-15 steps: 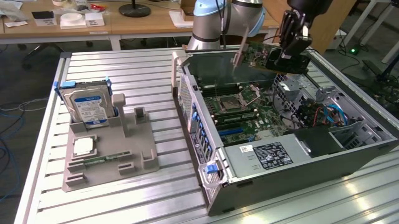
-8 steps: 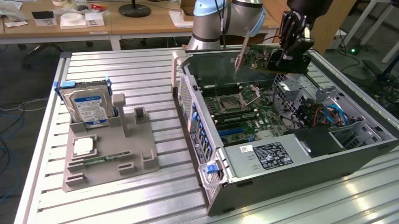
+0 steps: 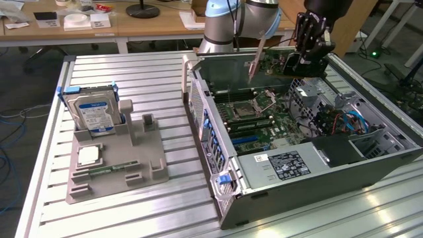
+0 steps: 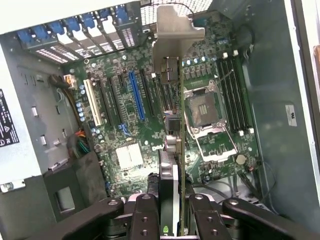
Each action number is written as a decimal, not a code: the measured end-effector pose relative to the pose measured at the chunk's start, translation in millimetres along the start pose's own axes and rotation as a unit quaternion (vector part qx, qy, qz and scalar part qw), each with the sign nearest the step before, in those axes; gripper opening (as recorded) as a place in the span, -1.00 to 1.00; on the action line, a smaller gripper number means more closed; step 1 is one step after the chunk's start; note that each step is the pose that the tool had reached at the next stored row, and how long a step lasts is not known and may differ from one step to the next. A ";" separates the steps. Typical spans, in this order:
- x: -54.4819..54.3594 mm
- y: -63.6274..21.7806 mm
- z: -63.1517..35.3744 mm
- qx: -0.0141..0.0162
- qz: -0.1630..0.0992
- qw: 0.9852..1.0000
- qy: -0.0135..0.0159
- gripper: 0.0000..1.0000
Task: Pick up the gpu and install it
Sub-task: 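Insert the gpu into the slot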
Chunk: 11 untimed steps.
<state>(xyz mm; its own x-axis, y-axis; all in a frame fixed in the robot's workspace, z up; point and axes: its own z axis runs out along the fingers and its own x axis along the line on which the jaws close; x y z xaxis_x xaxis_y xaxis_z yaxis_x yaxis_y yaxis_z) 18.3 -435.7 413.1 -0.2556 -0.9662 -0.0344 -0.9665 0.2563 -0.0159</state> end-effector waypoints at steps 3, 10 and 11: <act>0.1 0.5 1.4 0.001 -0.008 1.000 0.000 -0.44; 0.7 2.2 5.6 0.001 -0.024 1.000 -0.001 -0.44; 0.8 2.3 6.8 0.001 -0.031 1.000 -0.001 -0.44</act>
<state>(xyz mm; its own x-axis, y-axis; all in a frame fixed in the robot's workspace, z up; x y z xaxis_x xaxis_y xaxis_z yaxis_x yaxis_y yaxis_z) 16.1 -435.7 406.3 -0.1944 -0.9803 -0.0353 -0.9806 0.1952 -0.0195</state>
